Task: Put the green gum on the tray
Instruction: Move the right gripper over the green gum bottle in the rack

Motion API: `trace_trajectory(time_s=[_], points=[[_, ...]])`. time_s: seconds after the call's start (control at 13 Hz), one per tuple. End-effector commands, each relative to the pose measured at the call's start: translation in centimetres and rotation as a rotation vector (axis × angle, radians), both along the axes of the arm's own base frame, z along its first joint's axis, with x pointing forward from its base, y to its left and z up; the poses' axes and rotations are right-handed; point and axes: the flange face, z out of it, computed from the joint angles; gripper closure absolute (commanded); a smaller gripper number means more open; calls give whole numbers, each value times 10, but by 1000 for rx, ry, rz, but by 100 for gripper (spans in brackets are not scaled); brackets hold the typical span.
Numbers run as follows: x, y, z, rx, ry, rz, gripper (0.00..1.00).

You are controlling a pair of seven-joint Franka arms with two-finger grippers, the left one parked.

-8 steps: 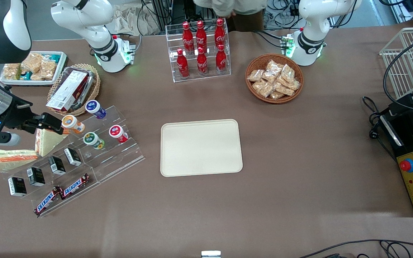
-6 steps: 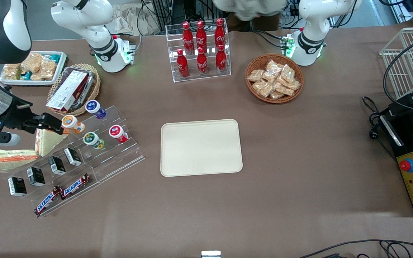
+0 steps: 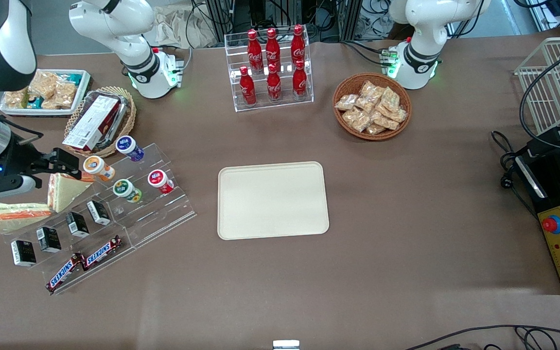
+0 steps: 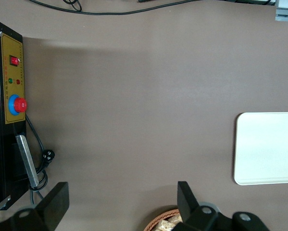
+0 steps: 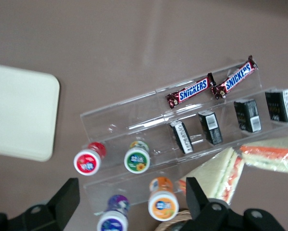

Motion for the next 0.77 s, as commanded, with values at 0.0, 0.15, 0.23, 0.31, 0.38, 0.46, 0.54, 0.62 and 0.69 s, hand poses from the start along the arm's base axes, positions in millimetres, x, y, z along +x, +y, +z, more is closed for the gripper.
trace_trajectory(time_s=[0.0,0.15,0.23,0.31,0.38,0.46,0.54,0.62,0.69], points=[[-7,-27,-24,24,43,76,1],[-17,-26,-39,26,54,76,1],[-23,-26,-54,26,48,73,1],[-30,-25,-72,26,34,72,1],[-38,-22,-91,25,22,75,1],[-43,-18,-108,23,12,79,1],[-47,-17,-126,22,14,77,1],[-51,-12,-142,20,6,85,1],[-55,-10,-158,18,-1,85,1]])
